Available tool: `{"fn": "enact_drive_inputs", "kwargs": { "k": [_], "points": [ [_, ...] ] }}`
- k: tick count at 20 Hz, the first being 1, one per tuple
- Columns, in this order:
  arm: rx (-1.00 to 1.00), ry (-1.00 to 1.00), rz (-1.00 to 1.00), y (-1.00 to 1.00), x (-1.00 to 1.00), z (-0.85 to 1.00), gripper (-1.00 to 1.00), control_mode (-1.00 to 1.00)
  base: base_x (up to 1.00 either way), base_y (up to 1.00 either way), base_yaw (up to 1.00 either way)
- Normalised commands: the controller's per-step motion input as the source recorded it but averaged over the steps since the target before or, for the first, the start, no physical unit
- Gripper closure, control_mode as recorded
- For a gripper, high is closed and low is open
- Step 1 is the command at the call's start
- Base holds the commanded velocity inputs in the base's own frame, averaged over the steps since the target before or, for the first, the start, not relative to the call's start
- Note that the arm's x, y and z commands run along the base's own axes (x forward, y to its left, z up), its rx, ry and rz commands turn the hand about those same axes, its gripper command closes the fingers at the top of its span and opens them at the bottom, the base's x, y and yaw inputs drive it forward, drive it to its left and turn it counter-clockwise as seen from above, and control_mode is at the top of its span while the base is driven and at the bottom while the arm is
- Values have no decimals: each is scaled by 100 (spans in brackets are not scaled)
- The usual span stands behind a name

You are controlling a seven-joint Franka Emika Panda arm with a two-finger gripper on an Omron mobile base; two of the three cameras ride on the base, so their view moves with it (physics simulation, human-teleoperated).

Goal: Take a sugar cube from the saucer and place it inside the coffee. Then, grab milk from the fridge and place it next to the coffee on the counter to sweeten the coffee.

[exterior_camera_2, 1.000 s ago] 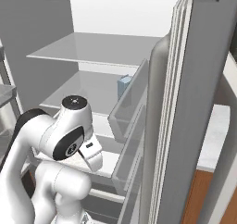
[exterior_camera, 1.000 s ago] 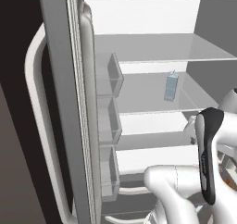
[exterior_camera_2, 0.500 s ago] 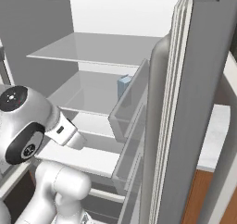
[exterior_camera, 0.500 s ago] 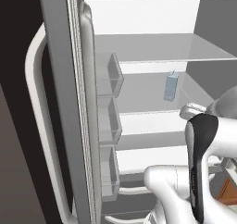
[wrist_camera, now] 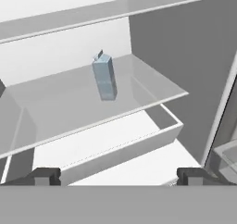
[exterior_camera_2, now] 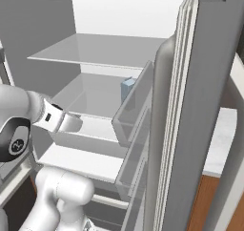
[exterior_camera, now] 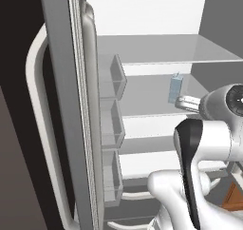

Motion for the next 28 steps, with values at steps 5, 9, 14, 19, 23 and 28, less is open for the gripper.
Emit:
{"fn": "enact_drive_inputs", "kwargs": {
  "k": [5,9,14,19,23,28],
  "points": [
    [-9,-22,0,0,24,-18,-100,-100,0,0,0],
    [-7,-12,0,0,8,-28,-100,-100,0,0,0],
    [-3,0,0,0,34,-20,-100,-100,0,0,0],
    [0,-1,0,-2,52,0,-100,-100,0,0,0],
    [0,-6,0,0,54,0,-100,-100,0,0,0],
    [-1,-4,-1,0,54,-3,-100,-100,0,0,0]
  ]
}}
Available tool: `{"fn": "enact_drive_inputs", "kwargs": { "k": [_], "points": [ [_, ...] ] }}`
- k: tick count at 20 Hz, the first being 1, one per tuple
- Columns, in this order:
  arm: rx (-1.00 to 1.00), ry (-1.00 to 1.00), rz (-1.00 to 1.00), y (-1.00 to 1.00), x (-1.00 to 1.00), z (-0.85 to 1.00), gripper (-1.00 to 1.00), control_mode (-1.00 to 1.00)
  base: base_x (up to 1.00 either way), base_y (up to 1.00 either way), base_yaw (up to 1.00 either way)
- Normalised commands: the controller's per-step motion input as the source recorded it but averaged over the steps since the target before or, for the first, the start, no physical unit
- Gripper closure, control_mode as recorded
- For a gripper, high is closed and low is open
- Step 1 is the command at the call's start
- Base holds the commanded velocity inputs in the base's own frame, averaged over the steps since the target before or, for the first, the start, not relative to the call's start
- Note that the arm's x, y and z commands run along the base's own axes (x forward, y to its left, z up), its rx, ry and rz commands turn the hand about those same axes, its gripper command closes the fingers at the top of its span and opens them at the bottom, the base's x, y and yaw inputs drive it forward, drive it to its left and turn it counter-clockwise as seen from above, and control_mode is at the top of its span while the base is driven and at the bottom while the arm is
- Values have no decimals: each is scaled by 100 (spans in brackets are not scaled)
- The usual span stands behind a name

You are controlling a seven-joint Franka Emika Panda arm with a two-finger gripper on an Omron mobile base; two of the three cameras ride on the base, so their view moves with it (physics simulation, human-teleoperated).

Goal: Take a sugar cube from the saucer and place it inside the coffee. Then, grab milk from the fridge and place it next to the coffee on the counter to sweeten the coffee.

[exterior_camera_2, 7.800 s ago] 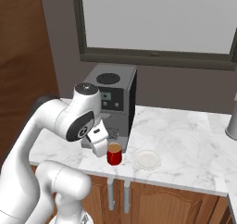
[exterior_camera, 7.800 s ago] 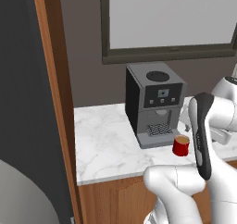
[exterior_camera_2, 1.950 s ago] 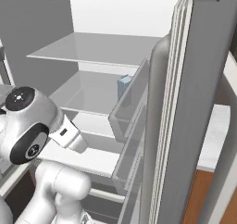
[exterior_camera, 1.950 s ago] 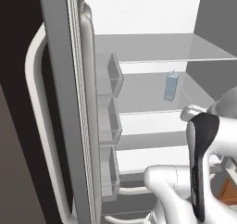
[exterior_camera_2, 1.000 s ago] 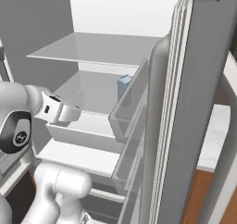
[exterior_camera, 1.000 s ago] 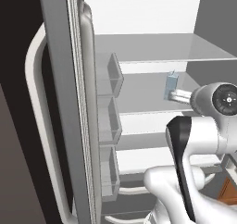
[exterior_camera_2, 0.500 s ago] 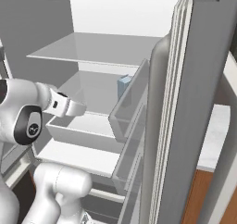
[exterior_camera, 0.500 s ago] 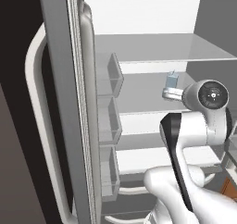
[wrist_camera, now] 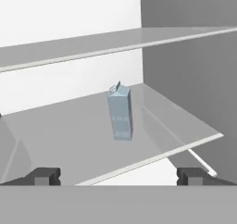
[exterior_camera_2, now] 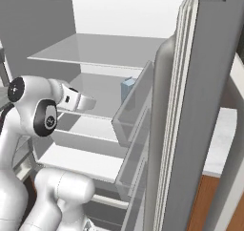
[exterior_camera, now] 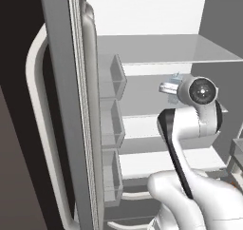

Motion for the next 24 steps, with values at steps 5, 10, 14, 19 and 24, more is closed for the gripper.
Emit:
{"fn": "enact_drive_inputs", "kwargs": {
  "k": [5,10,14,19,24],
  "points": [
    [0,-1,-7,0,50,-11,-100,-100,0,0,0],
    [-3,0,-6,-1,49,-27,-100,-100,0,0,0],
    [-3,0,-3,0,46,-26,-100,-100,0,0,0],
    [0,-1,-2,-3,35,-14,-100,-100,0,0,0],
    [0,-3,-1,-23,27,-4,-100,-100,0,0,0]
  ]
}}
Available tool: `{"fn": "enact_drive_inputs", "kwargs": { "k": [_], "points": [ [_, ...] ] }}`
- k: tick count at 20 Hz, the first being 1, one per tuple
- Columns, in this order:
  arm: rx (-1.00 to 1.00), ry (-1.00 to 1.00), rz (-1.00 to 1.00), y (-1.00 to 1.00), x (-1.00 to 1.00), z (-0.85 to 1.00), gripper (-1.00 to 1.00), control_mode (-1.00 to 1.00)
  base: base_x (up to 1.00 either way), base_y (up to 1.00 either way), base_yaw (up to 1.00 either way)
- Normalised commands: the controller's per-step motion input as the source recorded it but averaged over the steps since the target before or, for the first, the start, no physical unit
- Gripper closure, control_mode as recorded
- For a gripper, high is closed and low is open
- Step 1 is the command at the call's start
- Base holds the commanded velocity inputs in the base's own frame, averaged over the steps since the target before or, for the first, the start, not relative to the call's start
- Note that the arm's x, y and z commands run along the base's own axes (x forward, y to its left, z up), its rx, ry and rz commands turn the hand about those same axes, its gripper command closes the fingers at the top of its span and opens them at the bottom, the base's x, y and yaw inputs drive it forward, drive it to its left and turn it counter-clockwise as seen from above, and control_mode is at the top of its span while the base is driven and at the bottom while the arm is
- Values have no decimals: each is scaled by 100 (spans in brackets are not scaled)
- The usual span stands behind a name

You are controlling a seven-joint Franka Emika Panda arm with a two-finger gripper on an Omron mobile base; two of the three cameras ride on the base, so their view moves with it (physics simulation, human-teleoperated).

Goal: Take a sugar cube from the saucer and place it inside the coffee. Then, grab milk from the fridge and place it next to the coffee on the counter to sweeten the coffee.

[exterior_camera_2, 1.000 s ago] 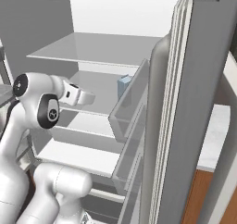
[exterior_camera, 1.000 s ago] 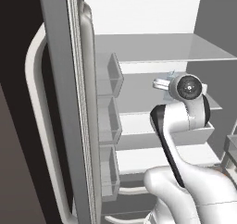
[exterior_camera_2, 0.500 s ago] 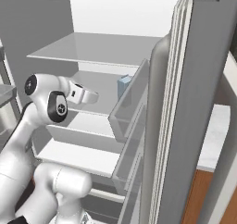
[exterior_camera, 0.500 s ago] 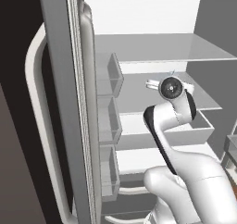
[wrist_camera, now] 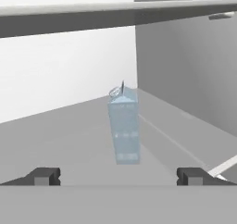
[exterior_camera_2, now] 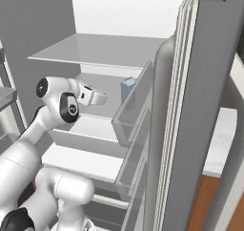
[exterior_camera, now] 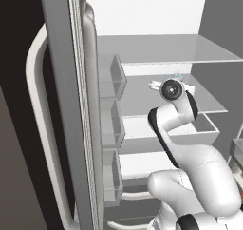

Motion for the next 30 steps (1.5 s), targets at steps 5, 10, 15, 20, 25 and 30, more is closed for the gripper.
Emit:
{"fn": "enact_drive_inputs", "kwargs": {
  "k": [5,10,15,20,25,30],
  "points": [
    [0,-1,0,-42,18,0,-100,-100,0,0,0],
    [0,0,0,-24,21,-9,-100,-100,0,0,0],
    [0,0,0,-1,30,-7,-100,-100,0,0,0],
    [0,0,0,-2,32,-3,-100,-100,0,0,0],
    [0,0,0,-6,30,-7,-100,-100,0,0,0],
    [-2,0,0,-7,27,-19,-100,-100,0,0,0]
  ]
}}
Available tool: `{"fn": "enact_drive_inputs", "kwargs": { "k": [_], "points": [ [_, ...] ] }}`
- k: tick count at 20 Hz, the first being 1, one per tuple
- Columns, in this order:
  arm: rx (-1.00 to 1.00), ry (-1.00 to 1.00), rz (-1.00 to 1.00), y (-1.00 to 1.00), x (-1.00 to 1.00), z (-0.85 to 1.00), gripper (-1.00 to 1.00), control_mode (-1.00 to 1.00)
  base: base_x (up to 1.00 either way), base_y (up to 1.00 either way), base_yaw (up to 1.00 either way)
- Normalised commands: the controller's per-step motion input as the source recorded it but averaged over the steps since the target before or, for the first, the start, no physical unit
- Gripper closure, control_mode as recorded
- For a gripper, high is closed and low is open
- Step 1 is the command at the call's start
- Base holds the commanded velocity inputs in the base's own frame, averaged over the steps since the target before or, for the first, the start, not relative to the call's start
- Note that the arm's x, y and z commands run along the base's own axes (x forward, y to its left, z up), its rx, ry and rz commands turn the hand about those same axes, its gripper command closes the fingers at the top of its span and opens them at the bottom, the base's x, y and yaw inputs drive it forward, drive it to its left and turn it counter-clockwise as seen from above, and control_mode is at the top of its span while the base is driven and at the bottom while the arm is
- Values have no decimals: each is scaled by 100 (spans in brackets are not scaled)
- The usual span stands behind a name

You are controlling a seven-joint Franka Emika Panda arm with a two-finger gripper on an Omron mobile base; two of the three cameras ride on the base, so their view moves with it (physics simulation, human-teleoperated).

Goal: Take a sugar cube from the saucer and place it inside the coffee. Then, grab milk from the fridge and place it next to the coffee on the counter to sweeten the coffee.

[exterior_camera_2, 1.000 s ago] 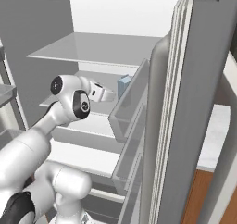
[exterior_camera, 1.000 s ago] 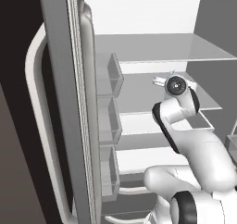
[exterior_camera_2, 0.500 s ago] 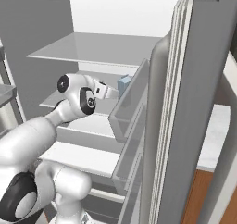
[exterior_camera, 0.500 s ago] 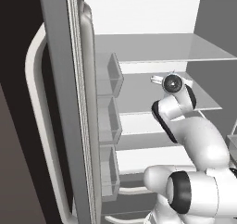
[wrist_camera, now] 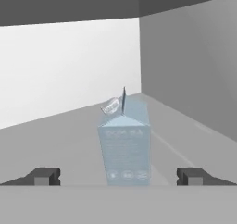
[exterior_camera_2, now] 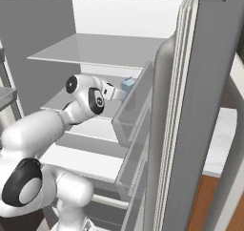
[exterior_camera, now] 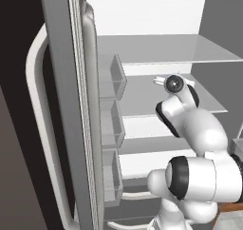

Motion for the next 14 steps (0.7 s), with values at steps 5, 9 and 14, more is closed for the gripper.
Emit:
{"fn": "enact_drive_inputs", "kwargs": {
  "k": [5,9,14],
  "points": [
    [-6,0,0,-10,21,-42,-100,-100,0,0,0],
    [-4,0,0,-14,17,-35,-100,-100,0,0,0],
    [-1,0,0,-6,18,-14,-100,-100,0,0,0]
  ]
}}
